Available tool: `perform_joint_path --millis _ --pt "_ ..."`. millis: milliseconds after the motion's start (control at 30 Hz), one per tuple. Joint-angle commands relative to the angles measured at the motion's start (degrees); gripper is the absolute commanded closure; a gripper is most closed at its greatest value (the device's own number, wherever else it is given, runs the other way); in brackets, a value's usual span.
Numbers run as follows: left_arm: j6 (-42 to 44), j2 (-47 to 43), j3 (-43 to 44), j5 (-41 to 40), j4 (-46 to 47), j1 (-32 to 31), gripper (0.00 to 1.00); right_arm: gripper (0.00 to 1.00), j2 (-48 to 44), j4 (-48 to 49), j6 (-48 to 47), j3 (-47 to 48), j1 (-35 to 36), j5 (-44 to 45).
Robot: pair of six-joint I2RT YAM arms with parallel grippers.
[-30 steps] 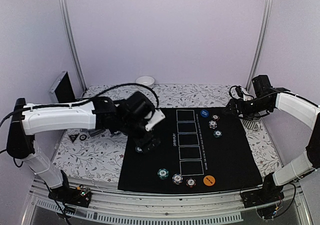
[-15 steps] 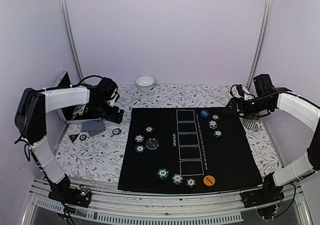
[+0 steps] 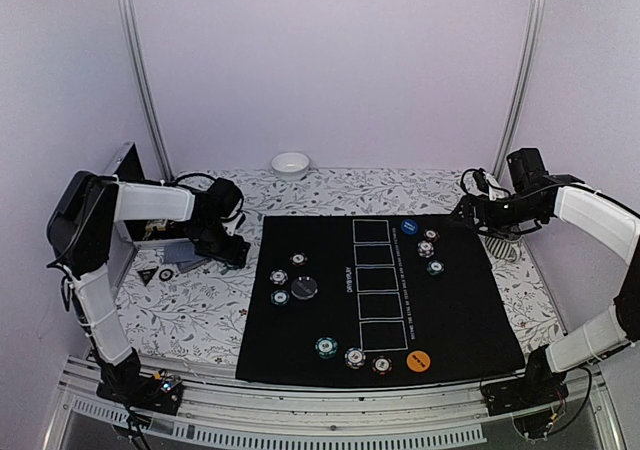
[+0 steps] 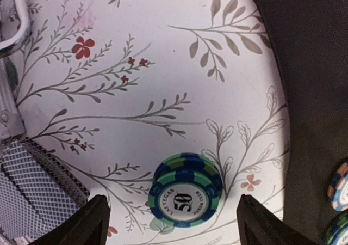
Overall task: Distribute texas hold em gaming equipment
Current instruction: Pick up the pile of poker chips from the pile of poker chips.
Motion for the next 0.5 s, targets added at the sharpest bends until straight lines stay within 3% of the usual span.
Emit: perform_joint_path --millis 0,467 --pt "-0.4 3.2 0.1 1.0 1.3 -0.3 0.17 0.01 -0.3 0.0 -0.6 0.3 0.2 0.4" --pt "1.3 4.8 1.9 2.2 -0.3 -0.4 0.5 0.01 -0.2 0.1 -0.7 0.2 0.2 0.6"
